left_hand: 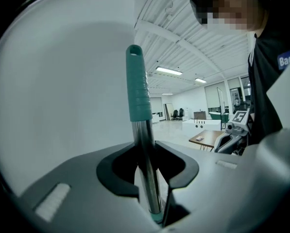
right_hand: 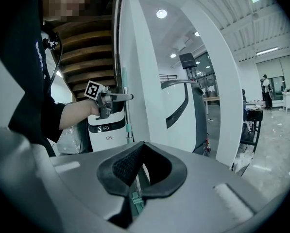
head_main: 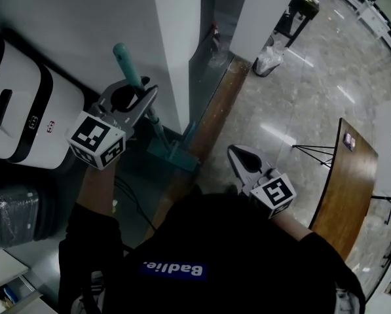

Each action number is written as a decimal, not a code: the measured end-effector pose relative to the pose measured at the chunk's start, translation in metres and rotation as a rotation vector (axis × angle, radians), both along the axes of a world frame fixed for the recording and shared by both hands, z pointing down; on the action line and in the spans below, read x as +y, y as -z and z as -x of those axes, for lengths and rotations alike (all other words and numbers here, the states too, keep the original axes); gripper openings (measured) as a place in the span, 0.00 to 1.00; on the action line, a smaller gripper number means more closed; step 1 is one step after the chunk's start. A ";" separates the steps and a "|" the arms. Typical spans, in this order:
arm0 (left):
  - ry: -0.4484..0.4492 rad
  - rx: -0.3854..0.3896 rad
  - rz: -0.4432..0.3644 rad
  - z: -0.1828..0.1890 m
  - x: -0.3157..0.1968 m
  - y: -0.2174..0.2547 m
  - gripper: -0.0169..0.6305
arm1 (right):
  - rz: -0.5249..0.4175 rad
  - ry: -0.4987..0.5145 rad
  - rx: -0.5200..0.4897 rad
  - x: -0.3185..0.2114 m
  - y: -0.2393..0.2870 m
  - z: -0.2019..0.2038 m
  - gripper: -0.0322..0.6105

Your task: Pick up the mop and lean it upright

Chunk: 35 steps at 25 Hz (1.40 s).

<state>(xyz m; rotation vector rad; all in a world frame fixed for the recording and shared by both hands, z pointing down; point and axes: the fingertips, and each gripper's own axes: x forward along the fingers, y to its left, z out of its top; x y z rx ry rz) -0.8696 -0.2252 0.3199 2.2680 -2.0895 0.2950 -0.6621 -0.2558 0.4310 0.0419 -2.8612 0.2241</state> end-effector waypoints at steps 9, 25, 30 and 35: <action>0.167 -0.060 0.018 0.011 -0.014 -0.005 0.21 | -0.012 0.005 -0.009 -0.027 0.005 -0.013 0.06; 0.330 -0.120 0.090 0.023 -0.024 -0.009 0.23 | -0.029 0.041 -0.009 -0.049 0.010 -0.033 0.06; 0.338 -0.128 0.099 0.021 -0.028 -0.009 0.23 | -0.023 0.033 -0.005 -0.052 0.012 -0.037 0.06; 0.341 -0.136 0.107 0.020 -0.029 -0.011 0.23 | -0.020 0.024 -0.005 -0.053 0.010 -0.041 0.06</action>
